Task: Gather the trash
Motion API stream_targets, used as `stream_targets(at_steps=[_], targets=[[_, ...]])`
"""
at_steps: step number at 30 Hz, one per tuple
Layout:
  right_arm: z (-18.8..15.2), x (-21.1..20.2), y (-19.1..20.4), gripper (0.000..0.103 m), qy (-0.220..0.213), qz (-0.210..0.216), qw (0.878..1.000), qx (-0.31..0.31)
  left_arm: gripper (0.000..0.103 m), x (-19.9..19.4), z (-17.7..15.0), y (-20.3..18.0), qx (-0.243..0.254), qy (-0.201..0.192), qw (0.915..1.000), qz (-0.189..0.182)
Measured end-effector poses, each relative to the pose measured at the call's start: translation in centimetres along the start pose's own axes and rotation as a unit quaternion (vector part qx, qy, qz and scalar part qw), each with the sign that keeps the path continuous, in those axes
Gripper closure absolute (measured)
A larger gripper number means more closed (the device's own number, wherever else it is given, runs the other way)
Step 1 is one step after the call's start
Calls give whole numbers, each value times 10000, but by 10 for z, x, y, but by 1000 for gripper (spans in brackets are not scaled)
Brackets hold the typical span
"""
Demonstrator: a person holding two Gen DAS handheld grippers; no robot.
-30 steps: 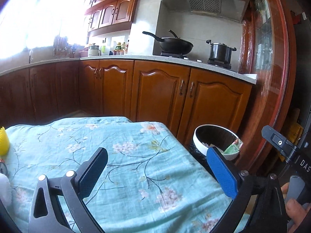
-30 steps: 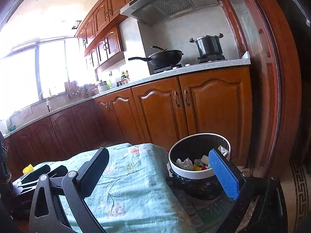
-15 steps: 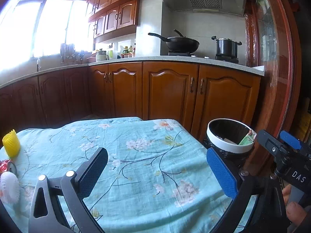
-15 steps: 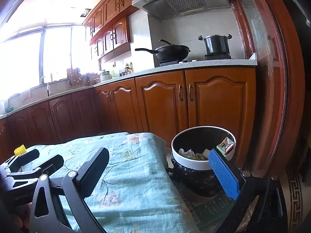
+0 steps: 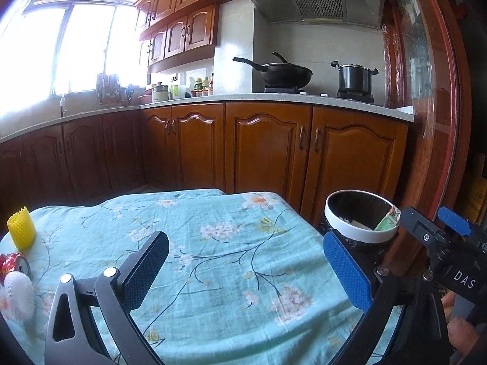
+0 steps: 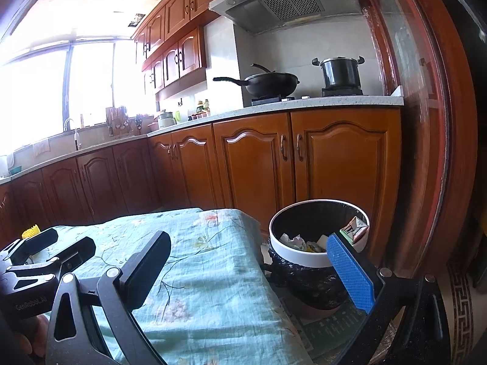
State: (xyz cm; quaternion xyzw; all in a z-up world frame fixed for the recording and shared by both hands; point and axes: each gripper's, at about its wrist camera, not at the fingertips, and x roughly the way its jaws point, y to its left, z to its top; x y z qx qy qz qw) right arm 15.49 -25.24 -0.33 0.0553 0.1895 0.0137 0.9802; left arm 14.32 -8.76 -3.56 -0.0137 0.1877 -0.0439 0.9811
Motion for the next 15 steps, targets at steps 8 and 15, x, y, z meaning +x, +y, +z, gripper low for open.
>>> stream_targets(at_steps=[8,15], targets=[[0,0,0,0,18,55,10000,30,1,1,-1,2,36,-22,10000,-20],[0,-1,0,0,37,60,10000,36,1,4,-2,7,77,-56,9999,-53]])
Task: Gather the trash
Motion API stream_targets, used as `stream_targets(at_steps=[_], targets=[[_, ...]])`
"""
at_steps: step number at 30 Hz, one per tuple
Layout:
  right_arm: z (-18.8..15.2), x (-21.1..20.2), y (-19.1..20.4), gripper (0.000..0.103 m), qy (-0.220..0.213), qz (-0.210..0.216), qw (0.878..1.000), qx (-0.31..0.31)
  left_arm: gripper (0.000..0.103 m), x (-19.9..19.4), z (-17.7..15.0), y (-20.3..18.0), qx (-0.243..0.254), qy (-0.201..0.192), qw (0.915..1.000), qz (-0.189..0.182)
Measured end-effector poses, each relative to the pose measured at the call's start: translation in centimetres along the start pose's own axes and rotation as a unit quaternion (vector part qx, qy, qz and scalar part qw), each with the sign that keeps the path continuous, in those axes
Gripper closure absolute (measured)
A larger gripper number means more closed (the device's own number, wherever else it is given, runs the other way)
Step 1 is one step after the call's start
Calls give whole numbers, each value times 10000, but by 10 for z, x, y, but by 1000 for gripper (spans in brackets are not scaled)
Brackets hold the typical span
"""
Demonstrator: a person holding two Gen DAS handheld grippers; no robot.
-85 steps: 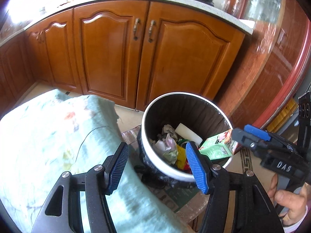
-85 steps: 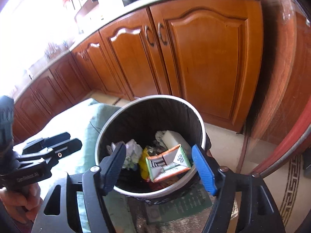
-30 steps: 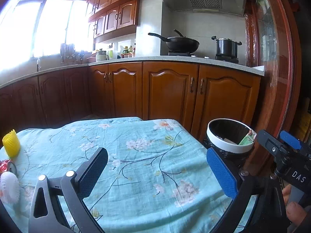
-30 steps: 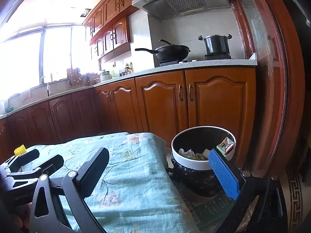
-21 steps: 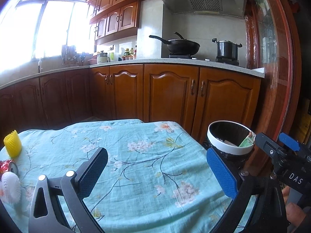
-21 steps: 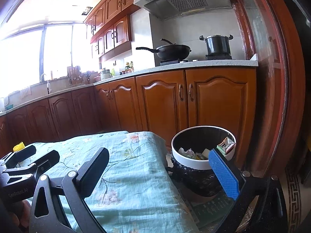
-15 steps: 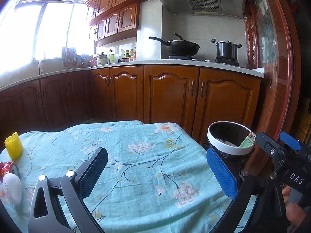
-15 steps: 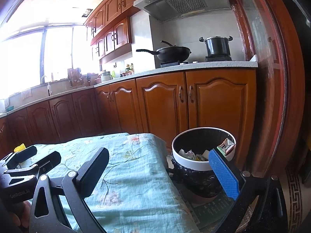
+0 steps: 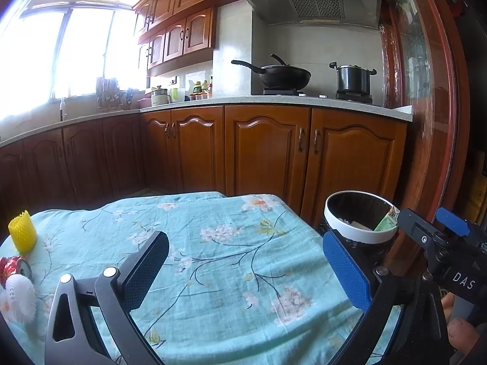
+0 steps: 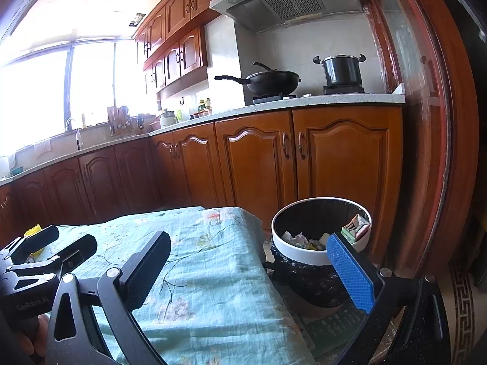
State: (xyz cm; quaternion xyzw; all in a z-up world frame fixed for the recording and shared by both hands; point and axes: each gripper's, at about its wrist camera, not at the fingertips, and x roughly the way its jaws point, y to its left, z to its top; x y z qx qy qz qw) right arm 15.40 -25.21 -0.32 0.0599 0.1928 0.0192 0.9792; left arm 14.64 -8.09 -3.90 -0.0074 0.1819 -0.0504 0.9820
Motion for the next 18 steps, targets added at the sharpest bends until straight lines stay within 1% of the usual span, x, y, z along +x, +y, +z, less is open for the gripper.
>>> stream_targets(at_steps=[10,18], targets=[[0,1,0,0,-16,13,10000,-2,2,3,-2,2,60,-33,10000,-26],[1,-1,1,0,-34,31,10000,7,2,7,-3,4,55,16,10000,-56]])
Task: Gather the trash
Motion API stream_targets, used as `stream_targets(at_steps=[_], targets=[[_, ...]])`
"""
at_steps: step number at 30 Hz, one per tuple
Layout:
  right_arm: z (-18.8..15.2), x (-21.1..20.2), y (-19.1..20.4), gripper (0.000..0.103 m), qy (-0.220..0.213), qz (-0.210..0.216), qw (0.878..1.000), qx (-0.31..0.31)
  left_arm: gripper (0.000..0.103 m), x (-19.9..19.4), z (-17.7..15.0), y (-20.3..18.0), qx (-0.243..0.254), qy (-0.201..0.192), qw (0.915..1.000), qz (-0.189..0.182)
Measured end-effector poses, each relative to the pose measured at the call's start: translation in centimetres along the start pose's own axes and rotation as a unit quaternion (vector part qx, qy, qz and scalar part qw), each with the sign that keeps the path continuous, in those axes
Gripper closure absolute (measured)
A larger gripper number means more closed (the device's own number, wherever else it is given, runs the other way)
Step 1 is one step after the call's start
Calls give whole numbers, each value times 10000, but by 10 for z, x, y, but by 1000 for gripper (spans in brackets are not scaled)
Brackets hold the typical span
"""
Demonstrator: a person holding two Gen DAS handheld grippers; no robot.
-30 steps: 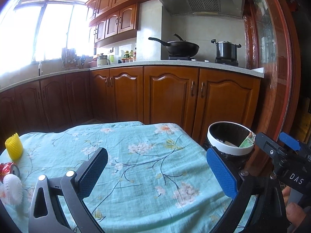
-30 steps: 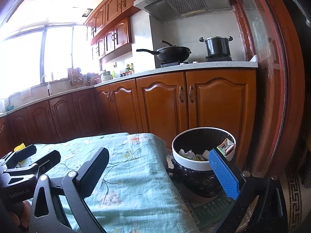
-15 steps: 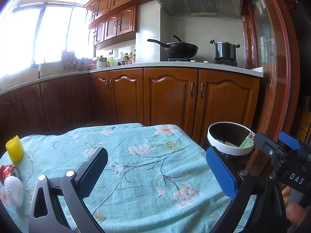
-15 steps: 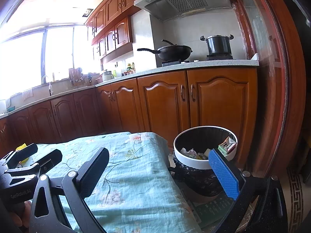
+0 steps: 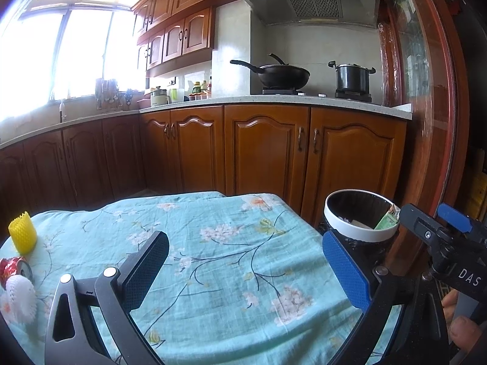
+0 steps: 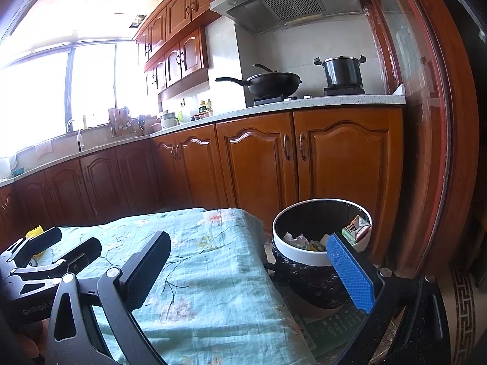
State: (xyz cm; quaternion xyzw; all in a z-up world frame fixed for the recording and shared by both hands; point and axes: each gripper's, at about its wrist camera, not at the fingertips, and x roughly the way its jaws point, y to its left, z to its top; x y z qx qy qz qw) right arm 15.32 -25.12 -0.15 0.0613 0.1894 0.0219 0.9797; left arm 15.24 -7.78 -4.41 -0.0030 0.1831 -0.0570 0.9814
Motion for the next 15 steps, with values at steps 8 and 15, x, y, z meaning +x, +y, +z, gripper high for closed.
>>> stream_targets(at_steps=[8,15], targets=[[2,-2,2,0,-17,-4,10000,-29,2,1,1,1,3,10,10000,20],[2,-3,3,0,-31,-9,10000,-33,2,1,1,2,5,5,10000,16]])
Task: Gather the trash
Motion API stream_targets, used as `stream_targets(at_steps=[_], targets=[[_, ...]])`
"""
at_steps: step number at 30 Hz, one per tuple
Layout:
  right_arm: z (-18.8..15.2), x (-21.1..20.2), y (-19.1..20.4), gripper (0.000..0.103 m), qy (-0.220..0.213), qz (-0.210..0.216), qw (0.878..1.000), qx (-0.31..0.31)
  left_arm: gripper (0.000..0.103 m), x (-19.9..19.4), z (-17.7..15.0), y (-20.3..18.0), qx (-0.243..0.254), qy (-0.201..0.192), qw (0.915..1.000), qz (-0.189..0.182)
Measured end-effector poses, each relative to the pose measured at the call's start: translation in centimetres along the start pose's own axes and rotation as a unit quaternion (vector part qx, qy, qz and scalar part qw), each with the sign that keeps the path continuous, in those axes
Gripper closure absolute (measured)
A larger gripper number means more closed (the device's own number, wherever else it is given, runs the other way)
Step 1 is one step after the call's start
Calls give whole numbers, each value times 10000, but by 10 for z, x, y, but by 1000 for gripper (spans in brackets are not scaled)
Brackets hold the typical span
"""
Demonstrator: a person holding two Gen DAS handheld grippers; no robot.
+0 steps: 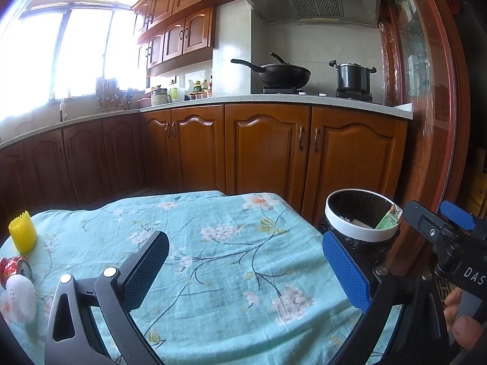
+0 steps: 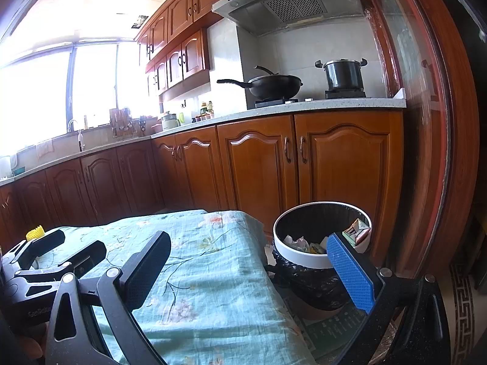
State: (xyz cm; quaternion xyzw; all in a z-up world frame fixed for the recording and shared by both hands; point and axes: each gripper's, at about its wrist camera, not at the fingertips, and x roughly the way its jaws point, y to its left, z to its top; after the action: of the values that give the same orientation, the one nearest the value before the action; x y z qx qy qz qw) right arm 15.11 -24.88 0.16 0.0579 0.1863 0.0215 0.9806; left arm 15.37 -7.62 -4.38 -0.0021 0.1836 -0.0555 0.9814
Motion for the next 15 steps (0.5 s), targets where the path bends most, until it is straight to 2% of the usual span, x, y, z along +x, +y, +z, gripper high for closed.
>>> stream_targets(at_steps=[15], targets=[[2,-1,0,0,-7,23,10000,16,2,0,1,0,33,-7,10000,-40]])
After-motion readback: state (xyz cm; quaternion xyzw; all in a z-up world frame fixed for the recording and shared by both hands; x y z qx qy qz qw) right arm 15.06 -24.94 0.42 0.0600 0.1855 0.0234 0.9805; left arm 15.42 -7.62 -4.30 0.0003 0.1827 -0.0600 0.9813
